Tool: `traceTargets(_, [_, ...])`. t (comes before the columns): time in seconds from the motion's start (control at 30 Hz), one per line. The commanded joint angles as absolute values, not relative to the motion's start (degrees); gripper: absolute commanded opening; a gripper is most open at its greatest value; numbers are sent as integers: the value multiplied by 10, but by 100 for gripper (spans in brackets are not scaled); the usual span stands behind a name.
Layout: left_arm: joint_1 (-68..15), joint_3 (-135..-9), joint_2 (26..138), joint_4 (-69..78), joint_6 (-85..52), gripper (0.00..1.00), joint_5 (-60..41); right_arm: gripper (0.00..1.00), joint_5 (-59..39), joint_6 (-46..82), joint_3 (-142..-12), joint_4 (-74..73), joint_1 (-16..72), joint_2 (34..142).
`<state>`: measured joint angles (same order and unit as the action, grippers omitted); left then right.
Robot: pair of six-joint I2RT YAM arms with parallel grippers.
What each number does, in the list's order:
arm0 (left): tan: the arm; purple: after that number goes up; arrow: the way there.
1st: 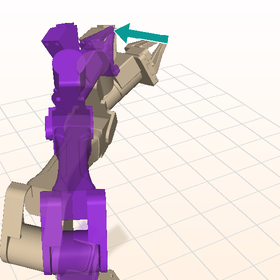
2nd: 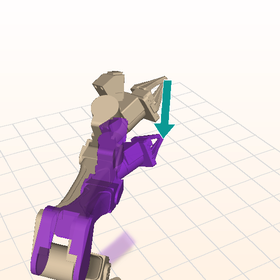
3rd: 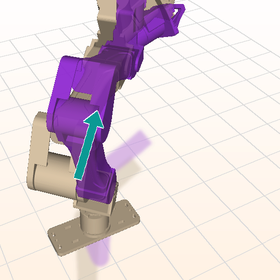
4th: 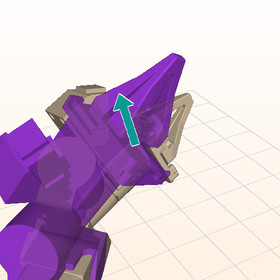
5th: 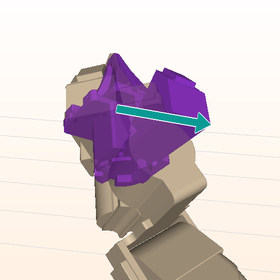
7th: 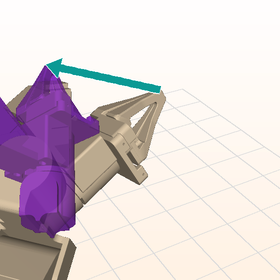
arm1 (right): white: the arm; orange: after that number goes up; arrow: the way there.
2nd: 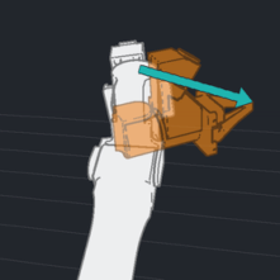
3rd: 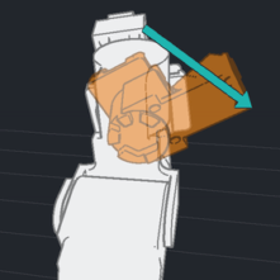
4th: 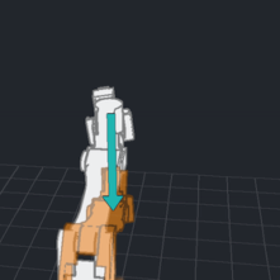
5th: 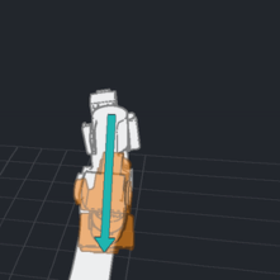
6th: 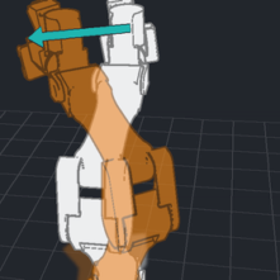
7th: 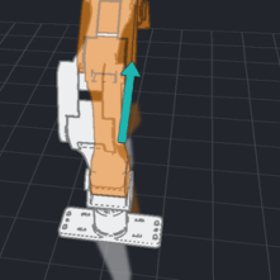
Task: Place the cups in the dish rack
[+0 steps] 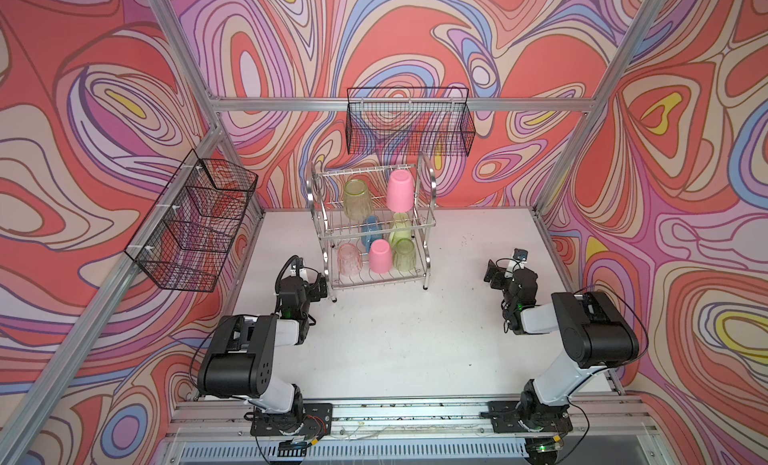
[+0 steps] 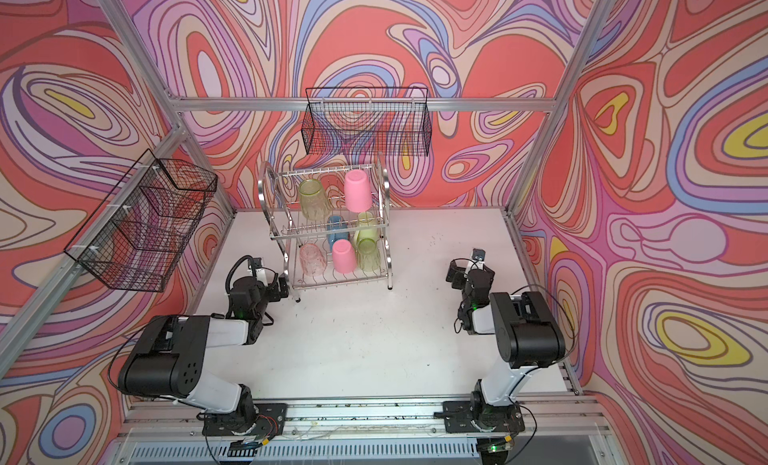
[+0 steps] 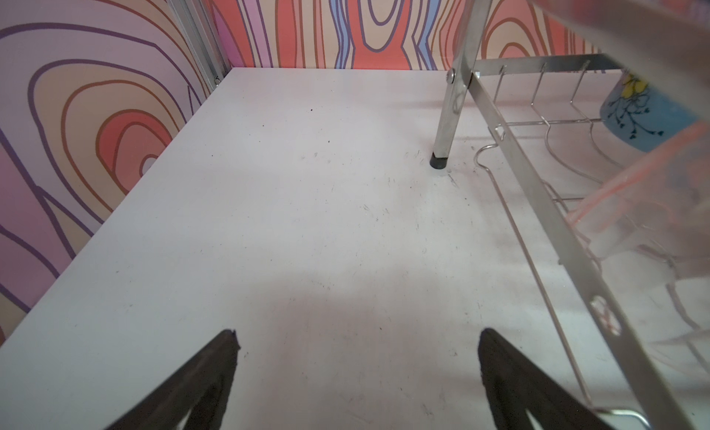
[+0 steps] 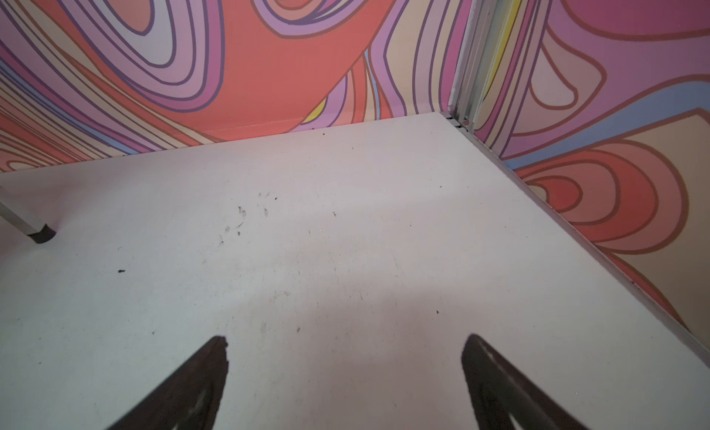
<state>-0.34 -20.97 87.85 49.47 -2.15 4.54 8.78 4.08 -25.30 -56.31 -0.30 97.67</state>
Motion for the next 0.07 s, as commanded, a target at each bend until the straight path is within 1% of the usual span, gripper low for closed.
traceTargets(0.0, [-8, -212, 883, 512, -17, 100, 49, 98, 92, 37, -258, -566, -2, 983])
traceTargets(0.03, [-8, -212, 882, 512, -17, 100, 50, 99, 91, 37, -258, -566, -1, 983])
